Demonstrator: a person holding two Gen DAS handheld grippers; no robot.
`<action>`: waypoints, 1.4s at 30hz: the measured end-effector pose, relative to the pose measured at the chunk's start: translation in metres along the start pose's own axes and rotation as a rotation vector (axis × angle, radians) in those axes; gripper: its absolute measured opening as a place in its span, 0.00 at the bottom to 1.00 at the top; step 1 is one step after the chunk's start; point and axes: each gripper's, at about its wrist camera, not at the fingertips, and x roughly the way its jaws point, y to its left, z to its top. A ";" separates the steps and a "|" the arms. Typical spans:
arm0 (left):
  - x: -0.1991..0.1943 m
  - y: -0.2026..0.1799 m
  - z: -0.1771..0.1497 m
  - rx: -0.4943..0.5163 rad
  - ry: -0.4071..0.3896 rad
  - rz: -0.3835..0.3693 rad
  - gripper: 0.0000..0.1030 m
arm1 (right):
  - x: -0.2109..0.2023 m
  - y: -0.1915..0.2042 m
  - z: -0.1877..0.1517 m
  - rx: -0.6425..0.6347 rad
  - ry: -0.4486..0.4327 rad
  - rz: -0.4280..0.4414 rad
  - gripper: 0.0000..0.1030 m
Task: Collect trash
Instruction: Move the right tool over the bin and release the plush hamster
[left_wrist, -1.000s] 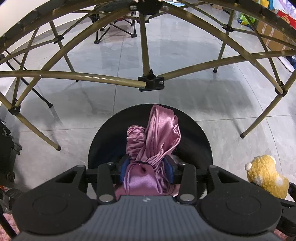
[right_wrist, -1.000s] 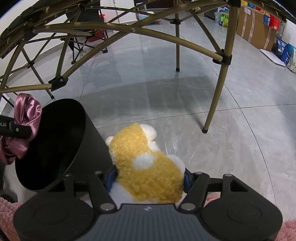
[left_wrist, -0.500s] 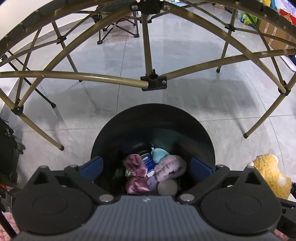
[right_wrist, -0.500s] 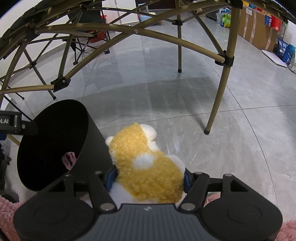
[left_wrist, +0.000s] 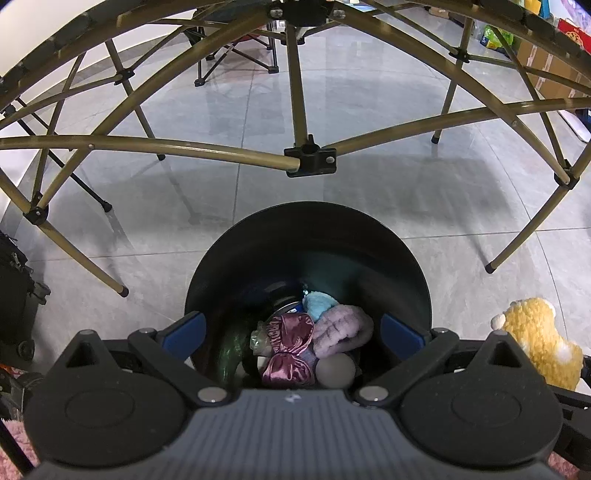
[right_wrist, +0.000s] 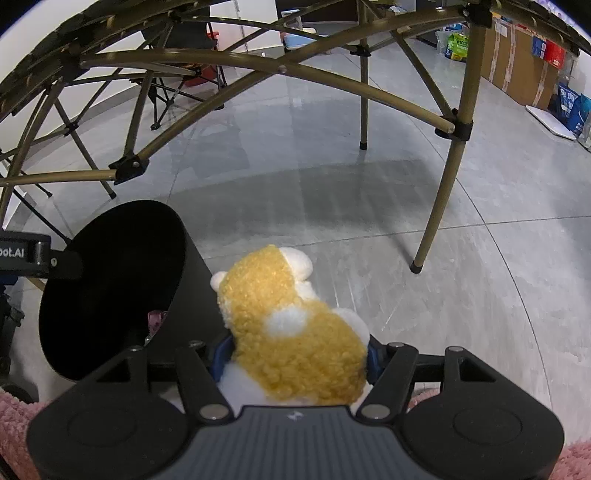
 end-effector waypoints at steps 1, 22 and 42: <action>0.000 0.001 0.000 -0.002 -0.001 0.000 1.00 | -0.001 0.001 0.000 -0.003 -0.002 0.001 0.63; -0.020 0.056 -0.012 -0.096 -0.031 0.017 1.00 | -0.016 0.064 0.016 -0.133 -0.064 0.048 0.63; -0.033 0.122 -0.032 -0.218 -0.047 0.043 1.00 | -0.015 0.142 0.034 -0.249 -0.092 0.087 0.63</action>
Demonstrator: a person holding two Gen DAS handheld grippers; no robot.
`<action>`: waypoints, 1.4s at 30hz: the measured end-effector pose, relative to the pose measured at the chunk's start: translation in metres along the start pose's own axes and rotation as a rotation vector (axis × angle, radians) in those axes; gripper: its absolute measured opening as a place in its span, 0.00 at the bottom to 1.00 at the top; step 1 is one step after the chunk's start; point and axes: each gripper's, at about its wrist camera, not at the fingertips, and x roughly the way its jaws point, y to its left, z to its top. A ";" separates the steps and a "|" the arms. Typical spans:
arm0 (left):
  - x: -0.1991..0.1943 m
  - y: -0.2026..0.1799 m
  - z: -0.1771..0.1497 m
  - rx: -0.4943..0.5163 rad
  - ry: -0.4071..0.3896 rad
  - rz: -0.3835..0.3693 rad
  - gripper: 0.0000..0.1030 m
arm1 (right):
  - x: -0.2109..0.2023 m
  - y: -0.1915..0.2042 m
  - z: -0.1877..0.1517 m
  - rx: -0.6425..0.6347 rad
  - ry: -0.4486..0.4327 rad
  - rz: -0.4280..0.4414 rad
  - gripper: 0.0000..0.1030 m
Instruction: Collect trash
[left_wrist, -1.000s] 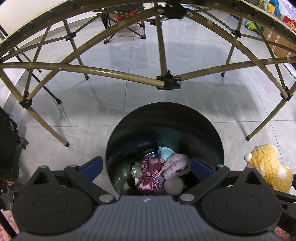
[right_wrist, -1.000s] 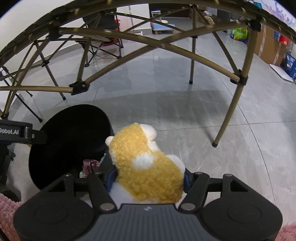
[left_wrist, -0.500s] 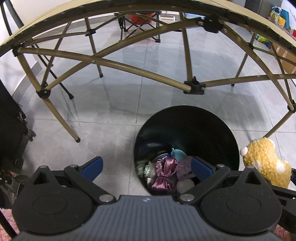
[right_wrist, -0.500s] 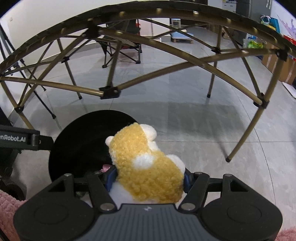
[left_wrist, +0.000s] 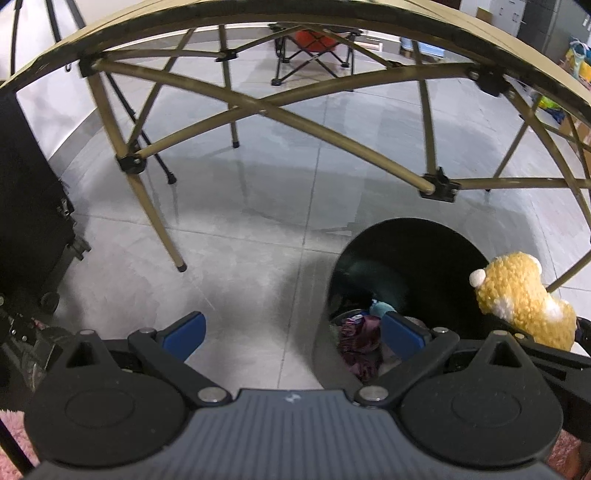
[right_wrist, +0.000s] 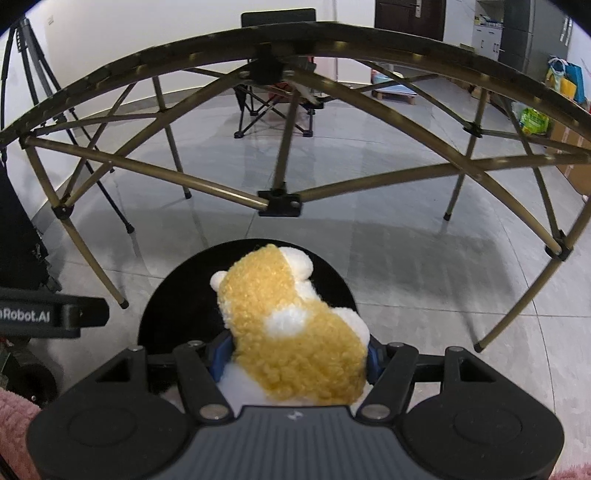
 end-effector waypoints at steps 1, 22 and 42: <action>0.000 0.004 -0.001 -0.007 0.001 0.003 1.00 | 0.001 0.003 0.000 -0.004 0.001 0.002 0.63; 0.002 0.049 -0.007 -0.082 0.010 0.036 1.00 | 0.034 0.034 0.027 -0.018 0.031 -0.017 0.64; -0.006 0.044 -0.010 -0.057 -0.007 0.025 1.00 | 0.036 0.017 0.027 0.055 0.082 0.001 1.00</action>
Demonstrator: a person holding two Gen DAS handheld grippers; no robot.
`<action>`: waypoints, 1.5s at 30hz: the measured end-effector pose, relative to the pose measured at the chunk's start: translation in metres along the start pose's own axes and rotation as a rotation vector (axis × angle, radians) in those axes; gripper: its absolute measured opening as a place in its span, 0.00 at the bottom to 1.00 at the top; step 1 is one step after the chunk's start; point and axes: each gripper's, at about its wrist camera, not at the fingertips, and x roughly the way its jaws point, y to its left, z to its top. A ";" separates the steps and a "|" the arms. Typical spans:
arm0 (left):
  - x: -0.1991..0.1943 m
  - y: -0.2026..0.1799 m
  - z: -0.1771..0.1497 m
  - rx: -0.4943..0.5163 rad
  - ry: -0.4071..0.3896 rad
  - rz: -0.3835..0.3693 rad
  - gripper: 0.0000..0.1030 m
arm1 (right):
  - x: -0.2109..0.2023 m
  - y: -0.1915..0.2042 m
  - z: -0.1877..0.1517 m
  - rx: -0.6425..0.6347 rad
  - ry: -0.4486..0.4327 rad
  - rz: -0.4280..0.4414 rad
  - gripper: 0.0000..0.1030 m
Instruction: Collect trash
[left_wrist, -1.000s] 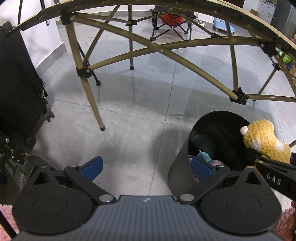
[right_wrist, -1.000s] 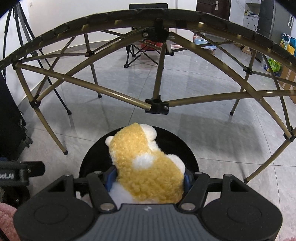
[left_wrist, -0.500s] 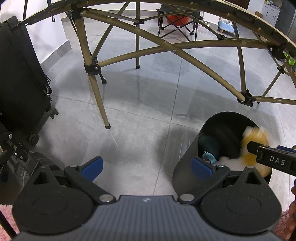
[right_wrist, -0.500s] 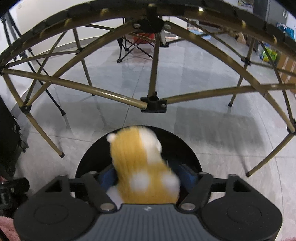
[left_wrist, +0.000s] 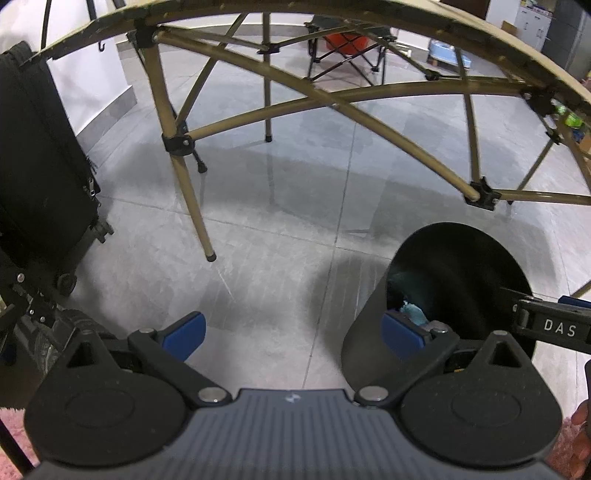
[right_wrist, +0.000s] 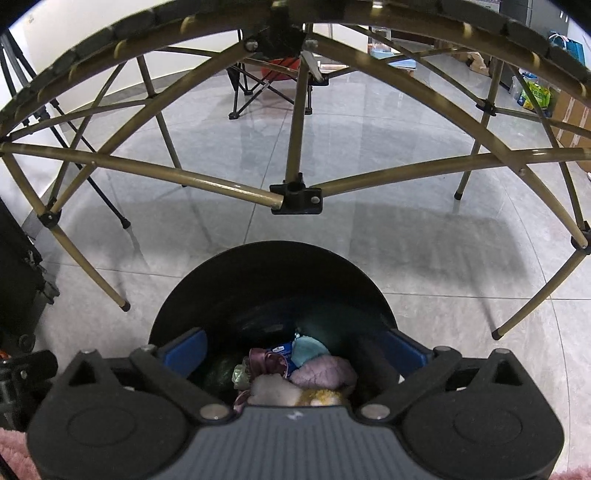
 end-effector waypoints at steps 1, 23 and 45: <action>-0.004 -0.002 -0.001 0.007 -0.009 -0.002 1.00 | -0.003 -0.001 -0.001 -0.002 0.000 0.002 1.00; -0.152 -0.021 -0.057 0.143 -0.193 -0.079 1.00 | -0.159 -0.027 -0.070 -0.010 -0.075 0.028 1.00; -0.207 -0.021 -0.114 0.170 -0.220 -0.118 1.00 | -0.254 -0.034 -0.122 -0.025 -0.182 0.035 1.00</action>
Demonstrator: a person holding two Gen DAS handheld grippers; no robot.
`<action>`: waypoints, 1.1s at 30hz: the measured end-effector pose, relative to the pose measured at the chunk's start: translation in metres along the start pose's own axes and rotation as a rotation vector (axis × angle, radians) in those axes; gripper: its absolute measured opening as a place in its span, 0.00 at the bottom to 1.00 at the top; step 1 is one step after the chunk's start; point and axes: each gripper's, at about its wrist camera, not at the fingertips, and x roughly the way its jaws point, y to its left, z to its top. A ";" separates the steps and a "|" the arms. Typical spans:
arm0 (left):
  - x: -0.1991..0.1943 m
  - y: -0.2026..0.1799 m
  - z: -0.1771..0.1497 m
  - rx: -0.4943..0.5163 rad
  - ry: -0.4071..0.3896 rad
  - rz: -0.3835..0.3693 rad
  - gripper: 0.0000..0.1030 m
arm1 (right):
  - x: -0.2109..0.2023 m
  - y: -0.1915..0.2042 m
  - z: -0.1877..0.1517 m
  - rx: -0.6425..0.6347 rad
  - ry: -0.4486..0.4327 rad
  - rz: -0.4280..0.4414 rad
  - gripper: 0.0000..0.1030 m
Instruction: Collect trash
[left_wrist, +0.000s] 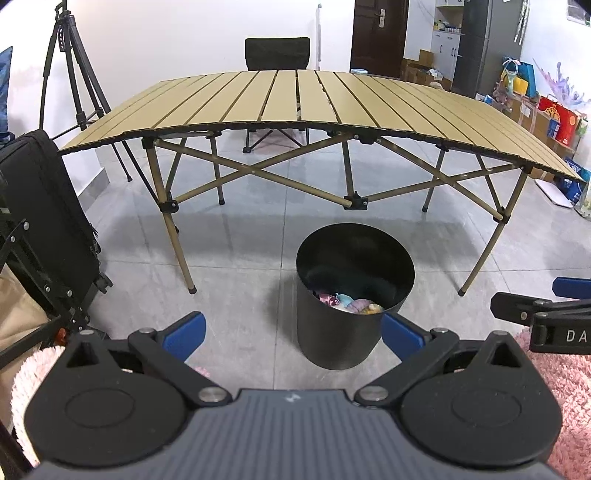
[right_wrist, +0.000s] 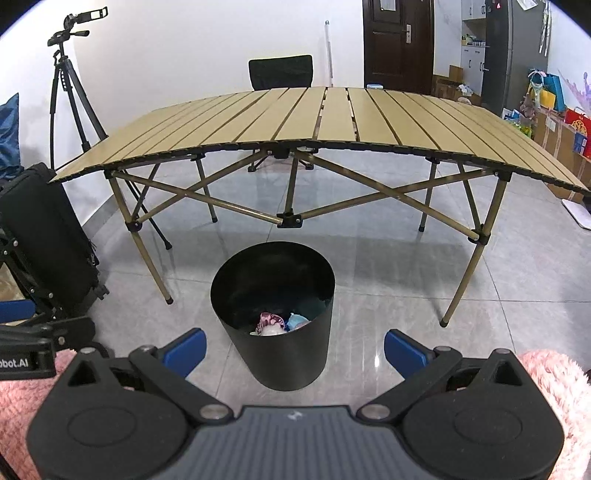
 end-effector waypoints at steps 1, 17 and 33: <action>-0.001 0.000 0.000 0.000 -0.001 -0.001 1.00 | -0.001 0.000 0.000 -0.001 -0.002 0.000 1.00; -0.006 -0.001 -0.001 0.000 -0.011 -0.009 1.00 | -0.008 0.004 -0.001 -0.013 -0.024 -0.006 1.00; -0.009 -0.002 -0.001 0.002 -0.025 -0.012 1.00 | -0.011 0.003 0.000 -0.018 -0.033 -0.007 1.00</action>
